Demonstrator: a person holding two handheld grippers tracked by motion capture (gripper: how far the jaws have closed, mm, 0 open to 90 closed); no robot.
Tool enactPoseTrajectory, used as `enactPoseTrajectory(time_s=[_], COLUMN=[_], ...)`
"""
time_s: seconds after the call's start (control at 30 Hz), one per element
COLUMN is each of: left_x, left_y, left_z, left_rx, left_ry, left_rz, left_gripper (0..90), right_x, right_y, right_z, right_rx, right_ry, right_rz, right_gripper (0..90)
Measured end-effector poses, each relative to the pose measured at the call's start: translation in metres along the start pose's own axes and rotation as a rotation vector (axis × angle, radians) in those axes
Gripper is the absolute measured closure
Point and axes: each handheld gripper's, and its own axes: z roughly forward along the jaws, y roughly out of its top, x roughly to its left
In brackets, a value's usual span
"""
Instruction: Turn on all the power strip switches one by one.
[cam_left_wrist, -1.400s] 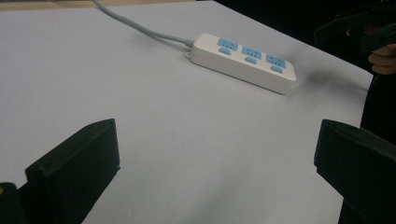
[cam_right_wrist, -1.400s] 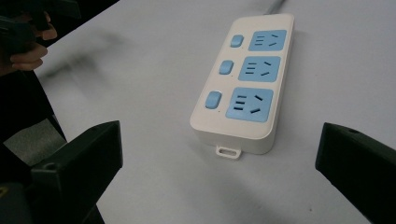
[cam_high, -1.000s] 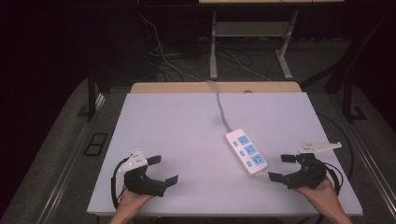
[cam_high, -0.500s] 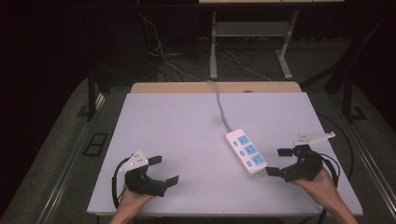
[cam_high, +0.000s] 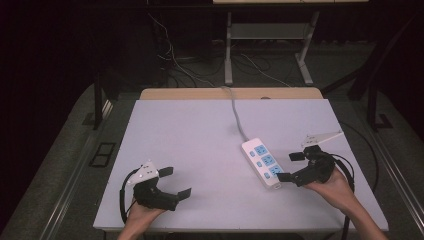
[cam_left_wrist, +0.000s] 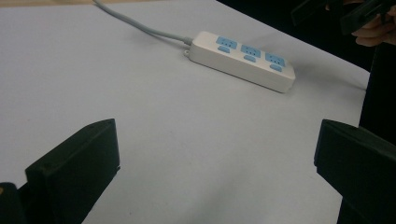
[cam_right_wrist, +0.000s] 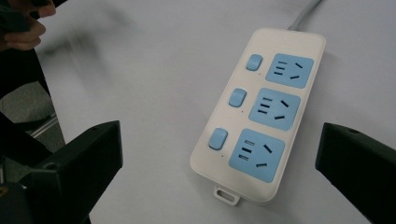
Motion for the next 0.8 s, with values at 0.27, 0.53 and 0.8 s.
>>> enactPoseTrajectory(time_s=[0.27, 0.53, 0.8], left_x=[0.000, 0.000, 0.001], left_y=[0.000, 0.000, 0.000], left_z=[0.000, 0.000, 0.000], left_rx=[0.002, 0.003, 0.003], left_ry=[0.000, 0.001, 0.004], left_rz=[0.001, 0.002, 0.003], left_gripper=[0.0, 0.0, 0.0], right_x=[0.001, 0.003, 0.003], right_y=[0.009, 0.015, 0.023], right_z=[0.018, 0.027, 0.029], right_rx=[0.075, 0.135, 0.165], right_ry=[0.010, 0.010, 0.039], right_rz=[-0.027, -0.057, -0.099], right_gripper=[0.4, 3.1, 35.3])
